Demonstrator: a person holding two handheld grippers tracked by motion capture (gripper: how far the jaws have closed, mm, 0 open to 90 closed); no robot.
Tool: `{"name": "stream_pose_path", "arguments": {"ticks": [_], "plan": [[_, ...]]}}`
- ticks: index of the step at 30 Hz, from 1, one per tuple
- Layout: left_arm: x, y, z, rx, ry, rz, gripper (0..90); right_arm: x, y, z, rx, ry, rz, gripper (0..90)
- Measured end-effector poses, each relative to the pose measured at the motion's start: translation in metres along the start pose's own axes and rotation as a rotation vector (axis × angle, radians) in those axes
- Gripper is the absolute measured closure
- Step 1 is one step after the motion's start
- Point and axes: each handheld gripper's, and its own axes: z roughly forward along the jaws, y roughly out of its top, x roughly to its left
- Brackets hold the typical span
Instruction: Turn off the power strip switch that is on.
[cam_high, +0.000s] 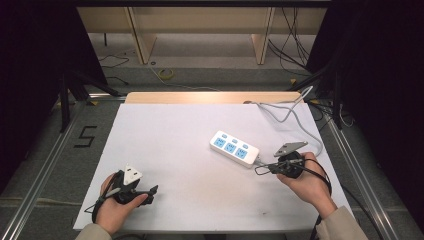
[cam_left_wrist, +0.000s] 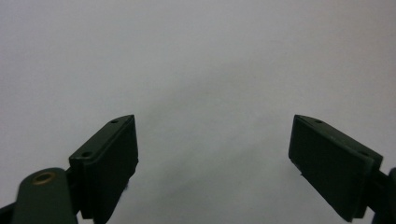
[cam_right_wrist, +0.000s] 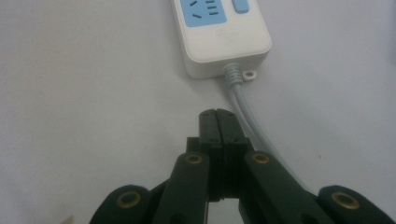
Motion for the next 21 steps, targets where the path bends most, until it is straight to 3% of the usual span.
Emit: {"name": "stream_pose_path", "arguments": {"ticks": [21], "plan": [[-0.001, 0.0, 0.001, 0.0, -0.004, -0.005, 15.6, -0.003, 0.019, 0.012, 0.016, -0.007, -0.017, 90.0]]}}
